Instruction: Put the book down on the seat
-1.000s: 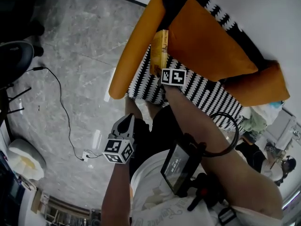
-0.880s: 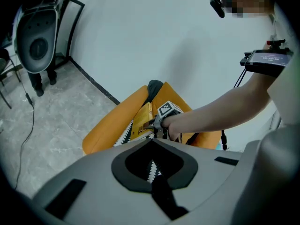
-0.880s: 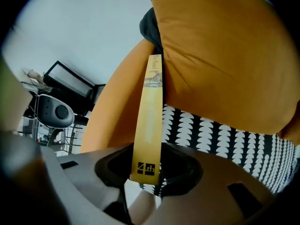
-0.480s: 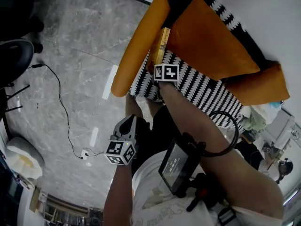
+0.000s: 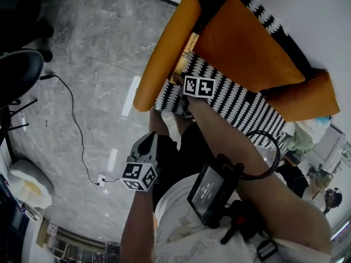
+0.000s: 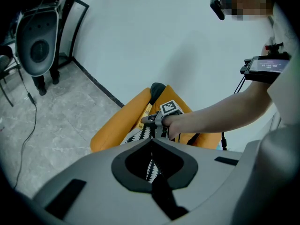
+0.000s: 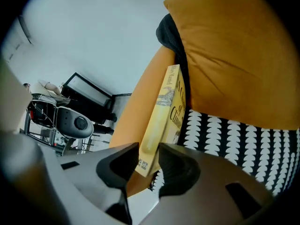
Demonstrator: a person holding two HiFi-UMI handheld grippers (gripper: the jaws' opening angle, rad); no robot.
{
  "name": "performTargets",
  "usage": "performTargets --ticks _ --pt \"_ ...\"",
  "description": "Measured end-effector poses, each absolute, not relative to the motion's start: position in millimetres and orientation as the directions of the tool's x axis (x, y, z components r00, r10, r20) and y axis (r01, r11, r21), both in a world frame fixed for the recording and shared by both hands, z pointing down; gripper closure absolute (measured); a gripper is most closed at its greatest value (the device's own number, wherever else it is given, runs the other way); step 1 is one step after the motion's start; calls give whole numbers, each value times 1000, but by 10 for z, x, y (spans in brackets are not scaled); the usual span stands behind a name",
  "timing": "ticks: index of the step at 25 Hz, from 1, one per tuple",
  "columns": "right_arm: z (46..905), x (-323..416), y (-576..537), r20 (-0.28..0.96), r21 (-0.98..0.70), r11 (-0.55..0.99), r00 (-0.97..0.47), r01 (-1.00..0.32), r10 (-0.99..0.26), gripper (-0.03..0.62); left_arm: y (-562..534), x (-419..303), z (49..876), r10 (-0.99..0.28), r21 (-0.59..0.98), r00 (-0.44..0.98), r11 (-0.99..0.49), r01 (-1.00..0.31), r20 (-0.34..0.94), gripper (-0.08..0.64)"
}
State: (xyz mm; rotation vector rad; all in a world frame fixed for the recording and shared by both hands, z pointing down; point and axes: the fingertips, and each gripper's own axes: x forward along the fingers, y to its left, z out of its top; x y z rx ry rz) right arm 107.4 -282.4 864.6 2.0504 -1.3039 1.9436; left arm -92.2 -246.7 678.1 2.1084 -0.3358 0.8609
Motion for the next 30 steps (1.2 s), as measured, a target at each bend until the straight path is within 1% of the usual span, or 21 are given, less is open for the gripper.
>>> performTargets --ticks 2,3,10,14,17,19,22,25,30 --pt "8642 1081 -2827 830 -509 -646 -127 -568 -543 490 -2458 -920 6786 54 589 730 -634 -502 681 548" --pt "8640 1085 -2833 827 -513 -644 -127 -567 -547 504 -2453 -917 6788 52 588 730 -634 -503 682 548" --pt "8631 1111 -2844 810 -544 -619 -163 -566 -563 520 -2439 -896 6744 55 585 732 -643 -494 679 548" --pt "8531 1172 -2764 799 -554 -606 -160 -571 -579 524 -2435 -852 6706 54 576 735 -660 -482 676 548" --pt "8394 1211 -2669 790 -556 -584 -159 -591 -592 550 -2459 -799 6655 56 566 738 -682 -463 672 548" --pt "8280 1259 -2687 779 -557 -544 -168 -628 -605 561 -2526 -717 6613 43 557 748 -697 -453 662 548" --pt "8052 1261 -2621 757 -562 -438 -222 -701 -615 571 -2522 -569 6501 21 548 763 -709 -443 646 548" --pt "7777 1263 -2532 715 -588 -349 -267 -729 -646 577 -2508 -421 6372 8 531 772 -731 -430 636 548" --pt "7290 1438 -2442 640 -606 -239 -288 -758 -712 577 -2552 -88 6190 -3 506 799 -772 -384 602 548"
